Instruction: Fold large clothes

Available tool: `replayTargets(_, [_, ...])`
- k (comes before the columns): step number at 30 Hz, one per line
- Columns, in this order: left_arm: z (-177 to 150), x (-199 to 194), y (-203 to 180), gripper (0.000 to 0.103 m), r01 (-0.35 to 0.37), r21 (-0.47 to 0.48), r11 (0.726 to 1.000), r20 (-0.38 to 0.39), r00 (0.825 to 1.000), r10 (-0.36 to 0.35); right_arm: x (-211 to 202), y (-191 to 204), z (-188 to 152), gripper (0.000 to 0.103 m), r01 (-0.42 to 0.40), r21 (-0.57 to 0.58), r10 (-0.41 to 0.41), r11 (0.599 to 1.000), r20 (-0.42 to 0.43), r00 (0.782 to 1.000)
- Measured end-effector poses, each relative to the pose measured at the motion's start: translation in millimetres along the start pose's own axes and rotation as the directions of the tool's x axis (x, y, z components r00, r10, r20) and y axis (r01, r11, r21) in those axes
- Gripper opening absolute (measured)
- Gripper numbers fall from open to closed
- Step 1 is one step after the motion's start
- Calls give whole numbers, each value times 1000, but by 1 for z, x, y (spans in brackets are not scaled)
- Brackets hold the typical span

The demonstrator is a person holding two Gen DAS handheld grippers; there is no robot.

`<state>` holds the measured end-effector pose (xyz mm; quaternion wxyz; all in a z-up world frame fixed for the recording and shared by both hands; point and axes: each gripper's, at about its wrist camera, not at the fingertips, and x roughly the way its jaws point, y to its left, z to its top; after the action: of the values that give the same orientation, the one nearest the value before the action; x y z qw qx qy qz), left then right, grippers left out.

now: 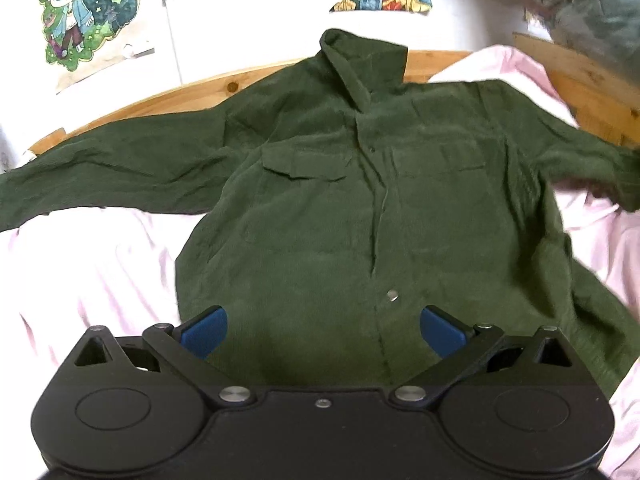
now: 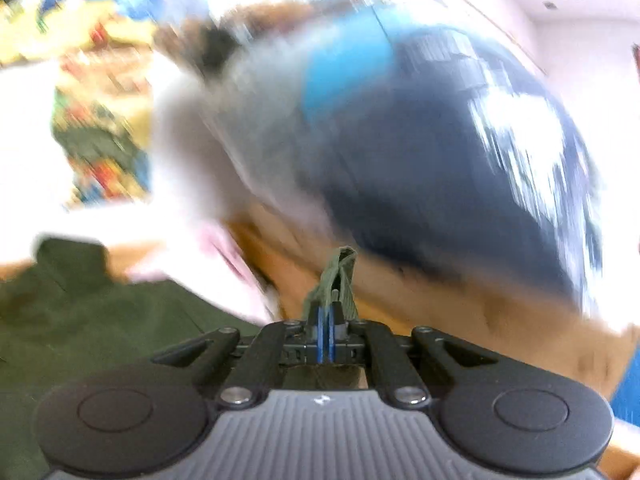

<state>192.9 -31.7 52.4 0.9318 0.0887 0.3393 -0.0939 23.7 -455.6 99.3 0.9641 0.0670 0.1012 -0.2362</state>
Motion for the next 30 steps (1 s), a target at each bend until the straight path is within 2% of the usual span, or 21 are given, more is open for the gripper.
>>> replayTargets(3, [5,-3,0,102,19,-15,1000,17,1000,-19,-17,17,47,3,-137,12,137,990,43,990])
replayTargets(5, [8,-4,2,102,26,-19,999,23,999,-25,-21,42,74,2,-231,-8,231,973,78,970])
replayTargets(8, [9,-4,10,102,32,-22,999,37,999,-31,-19,96,100,2,-383,-45,385,923,97,918])
replayTargets(12, [7,-1,27,102,37,-27,999,49,998,-36,-6,196,102,2,-576,-107,584,810,67,809])
replayTargets(14, [6,3,39,102,41,-28,999,50,998,-39,9,245,95,2,-632,-162,645,758,45,763])
replayTargets(18, [4,14,63,102,47,-38,998,29,999,-46,45,333,52,2,-746,-167,747,645,-65,661])
replayTargets(20, [3,22,73,102,53,-46,997,18,998,-53,64,366,26,3,-802,-163,790,575,-145,596])
replayTargets(21, [3,26,77,102,55,-51,997,14,998,-54,75,382,12,5,-831,-157,806,533,-205,556])
replayTargets(22, [3,32,81,102,55,-55,997,12,998,-54,86,391,4,8,-850,-142,815,508,-240,527])
replayTargets(23, [4,38,85,102,56,-58,997,13,998,-56,95,397,-8,27,-862,-125,821,492,-263,507])
replayTargets(24, [5,44,87,102,58,-60,997,15,998,-58,104,396,-19,56,-865,-111,818,490,-285,500])
replayTargets(26, [10,56,90,102,60,-67,996,32,998,-58,119,374,-34,77,-872,-76,827,484,-287,484])
replayTargets(27, [13,61,90,102,62,-69,996,45,997,-59,127,357,-39,83,-870,-68,828,489,-279,487])
replayTargets(28, [16,67,90,102,62,-70,996,65,996,-58,135,339,-43,86,-858,-72,817,508,-275,507])
replayTargets(29, [21,73,89,102,58,-71,996,88,995,-52,145,320,-45,91,-839,-79,799,538,-270,538])
replayTargets(30, [26,79,88,102,54,-72,996,109,993,-46,156,297,-47,95,-800,-90,764,594,-250,595])
